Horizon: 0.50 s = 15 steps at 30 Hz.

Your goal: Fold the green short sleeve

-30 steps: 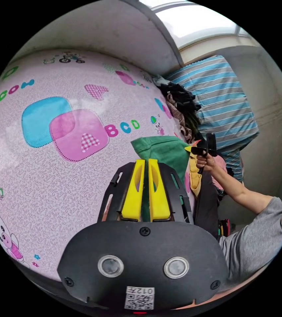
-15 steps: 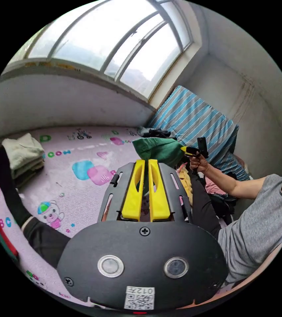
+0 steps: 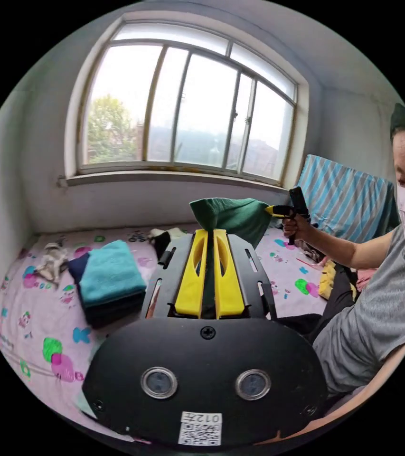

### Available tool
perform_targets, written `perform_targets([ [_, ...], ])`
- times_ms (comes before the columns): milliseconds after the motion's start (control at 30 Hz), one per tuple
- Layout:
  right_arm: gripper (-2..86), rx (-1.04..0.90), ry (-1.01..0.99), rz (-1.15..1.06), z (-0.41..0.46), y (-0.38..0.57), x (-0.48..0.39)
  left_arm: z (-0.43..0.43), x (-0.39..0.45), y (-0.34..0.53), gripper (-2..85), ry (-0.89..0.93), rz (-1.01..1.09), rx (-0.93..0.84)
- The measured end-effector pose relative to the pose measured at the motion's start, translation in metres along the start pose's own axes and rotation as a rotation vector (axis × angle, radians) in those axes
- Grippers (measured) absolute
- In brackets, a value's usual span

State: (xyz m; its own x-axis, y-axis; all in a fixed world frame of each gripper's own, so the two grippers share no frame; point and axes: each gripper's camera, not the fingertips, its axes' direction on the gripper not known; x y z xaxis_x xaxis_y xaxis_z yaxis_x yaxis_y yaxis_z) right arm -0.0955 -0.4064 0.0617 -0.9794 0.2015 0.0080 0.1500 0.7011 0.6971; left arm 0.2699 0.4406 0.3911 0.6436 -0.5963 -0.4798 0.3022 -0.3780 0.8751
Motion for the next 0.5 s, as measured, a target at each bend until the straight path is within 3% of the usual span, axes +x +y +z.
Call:
perform_targets([
  [267, -0.7, -0.162, -0.255, -0.018, 0.224, 0.017, -0.010, -0.179, -0.004, 0.129, 0.2, -0.300, -0.188, 0.039],
  [500, -0.7, -0.266, -0.355, -0.016, 0.355, 0.056, -0.014, -0.285, 0.019, 0.224, 0.1, -0.498, -0.277, 0.009],
])
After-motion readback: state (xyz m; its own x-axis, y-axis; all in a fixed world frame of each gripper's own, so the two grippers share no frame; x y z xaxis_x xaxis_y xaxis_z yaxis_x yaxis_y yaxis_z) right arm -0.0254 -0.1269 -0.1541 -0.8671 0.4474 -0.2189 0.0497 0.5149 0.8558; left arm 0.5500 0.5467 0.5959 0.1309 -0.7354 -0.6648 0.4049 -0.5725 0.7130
